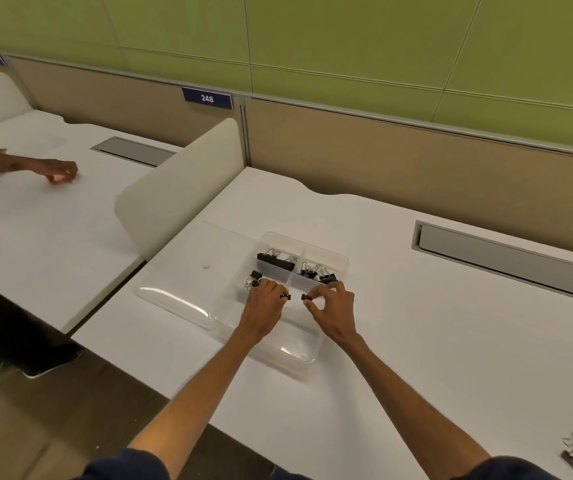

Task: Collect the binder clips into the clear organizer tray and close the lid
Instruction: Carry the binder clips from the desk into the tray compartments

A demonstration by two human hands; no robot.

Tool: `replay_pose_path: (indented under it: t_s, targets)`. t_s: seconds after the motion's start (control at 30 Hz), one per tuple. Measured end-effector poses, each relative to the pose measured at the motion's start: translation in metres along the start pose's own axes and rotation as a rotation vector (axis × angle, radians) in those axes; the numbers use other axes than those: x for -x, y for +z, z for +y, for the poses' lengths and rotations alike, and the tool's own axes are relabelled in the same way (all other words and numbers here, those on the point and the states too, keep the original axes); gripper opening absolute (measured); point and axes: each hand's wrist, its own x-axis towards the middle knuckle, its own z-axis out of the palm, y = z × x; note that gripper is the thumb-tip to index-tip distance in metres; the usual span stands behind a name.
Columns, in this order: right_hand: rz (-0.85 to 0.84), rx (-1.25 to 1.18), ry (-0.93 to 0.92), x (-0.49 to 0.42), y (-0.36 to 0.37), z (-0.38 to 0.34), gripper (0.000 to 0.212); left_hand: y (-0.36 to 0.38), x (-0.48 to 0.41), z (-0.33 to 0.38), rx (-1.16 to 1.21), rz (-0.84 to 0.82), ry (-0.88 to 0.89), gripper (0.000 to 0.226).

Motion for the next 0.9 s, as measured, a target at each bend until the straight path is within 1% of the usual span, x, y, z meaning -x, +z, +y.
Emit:
replay_pose_path:
  t_s: [0.23,0.37,0.43,0.57,0.7,0.9]
  targets:
    - [-0.093,0.152,-0.068,0.001,0.012,-0.004,0.014,0.002,0.001,-0.004,-0.003,-0.02,0.017,0.017]
    - [-0.12,0.17,-0.086,0.002,0.012,-0.002,0.02,0.004,0.002,-0.005,-0.006,0.007,0.001,0.017]
    - [-0.123,0.156,-0.091,0.003,0.01,-0.001,0.02,0.005,0.003,-0.005,-0.04,0.014,-0.006,0.017]
    - [-0.036,0.111,-0.079,0.006,0.004,0.003,0.018,0.008,0.0,0.001,-0.085,0.038,-0.012,0.022]
    - [0.08,0.089,-0.036,0.012,-0.009,0.007,0.025,0.01,-0.006,0.017,-0.07,0.057,0.021,0.025]
    - [0.132,0.149,-0.017,0.025,-0.029,0.023,0.031,0.028,-0.013,0.052,0.021,0.048,0.062,0.017]
